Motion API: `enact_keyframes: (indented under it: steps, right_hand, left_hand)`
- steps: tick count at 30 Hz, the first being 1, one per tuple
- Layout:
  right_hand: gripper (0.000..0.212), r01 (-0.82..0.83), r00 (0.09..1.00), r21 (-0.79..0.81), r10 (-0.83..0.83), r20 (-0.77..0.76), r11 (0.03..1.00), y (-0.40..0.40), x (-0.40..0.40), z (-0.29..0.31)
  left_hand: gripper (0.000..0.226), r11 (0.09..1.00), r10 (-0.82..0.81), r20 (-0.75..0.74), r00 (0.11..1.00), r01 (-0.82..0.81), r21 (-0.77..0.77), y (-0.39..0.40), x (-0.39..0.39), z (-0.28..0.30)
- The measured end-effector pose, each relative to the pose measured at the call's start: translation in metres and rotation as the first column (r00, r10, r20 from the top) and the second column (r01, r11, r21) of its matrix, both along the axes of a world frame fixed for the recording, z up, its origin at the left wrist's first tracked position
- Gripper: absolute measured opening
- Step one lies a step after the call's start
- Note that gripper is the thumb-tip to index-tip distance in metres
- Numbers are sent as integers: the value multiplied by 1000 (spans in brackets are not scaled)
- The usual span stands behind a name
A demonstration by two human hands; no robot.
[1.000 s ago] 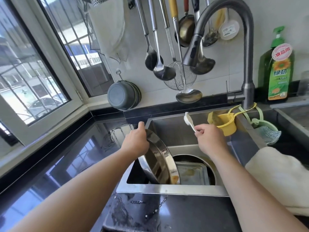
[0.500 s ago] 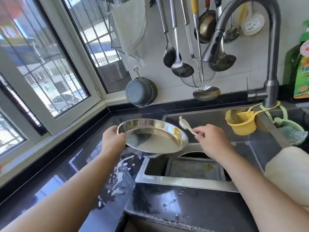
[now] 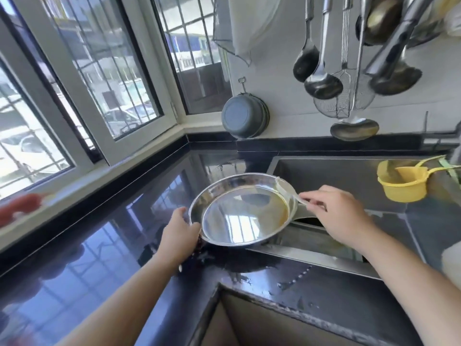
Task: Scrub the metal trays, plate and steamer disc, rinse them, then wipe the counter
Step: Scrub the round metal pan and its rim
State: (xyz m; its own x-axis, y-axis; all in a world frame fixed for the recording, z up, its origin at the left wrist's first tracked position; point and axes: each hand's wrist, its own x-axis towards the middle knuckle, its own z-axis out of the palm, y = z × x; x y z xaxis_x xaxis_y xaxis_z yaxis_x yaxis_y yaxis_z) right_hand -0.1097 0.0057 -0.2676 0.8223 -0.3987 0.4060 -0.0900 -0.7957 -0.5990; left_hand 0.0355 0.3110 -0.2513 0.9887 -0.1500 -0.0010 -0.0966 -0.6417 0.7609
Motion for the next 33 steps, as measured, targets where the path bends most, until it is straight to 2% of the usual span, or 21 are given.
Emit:
enact_keyframes:
  steps: [2,3,5,6,9,11,13,16,20,21,23,26,29,31,33]
  right_hand:
    - [29,-10,1000,-26,10,19,1000,3,0,5]
    - [30,-30,999,-58,31,26,998,6,0,11]
    - [34,-138,990,-137,131,-54,981,22,3,34]
    - [36,-227,966,-175,199,-165,958,36,7,48]
    - [43,-468,800,-305,250,-546,829,82,35,77]
    - [46,-580,672,-297,239,-701,759,103,54,80]
    - [47,-627,574,-251,219,-789,737,114,67,76]
    - [43,-634,550,-223,229,-803,740,129,85,72]
    - [45,-629,652,-435,131,-747,644,162,127,65]
    - [44,-601,684,-483,97,-723,637,166,137,65]
    - [43,-524,723,-506,43,-690,685,163,151,65]
    - [43,-542,656,-353,121,-745,762,150,146,60]
    - [46,-612,542,-197,225,-810,766,146,114,57]
    - [44,-620,521,-211,195,-831,756,144,100,60]
    - [43,-604,558,-283,141,-818,745,147,107,63]
  left_hand:
    - [27,991,-32,95,995,19,134,6,-4,2]
    - [24,989,-47,112,993,31,143,9,-5,1]
    - [20,995,-58,98,994,50,83,12,-3,-6]
    - [20,998,-53,97,994,48,48,14,-1,-10]
    - [21,999,-22,90,996,26,-44,18,6,-16]
    - [22,996,-14,78,997,21,-90,19,12,-20]
    - [28,996,-32,82,996,39,-79,19,18,-24]
    - [31,997,-56,103,993,61,-43,16,26,-30]
    - [26,997,-62,99,993,65,-32,14,28,-34]
    - [26,997,-64,90,994,68,-41,15,28,-34]
    - [29,996,-67,83,994,72,-61,16,29,-34]
    - [30,995,-62,91,994,70,-76,17,27,-33]
    - [28,995,-43,93,995,51,-83,17,29,-35]
    - [26,996,-36,95,995,43,-77,16,30,-36]
    - [26,996,-40,93,995,47,-78,16,30,-36]
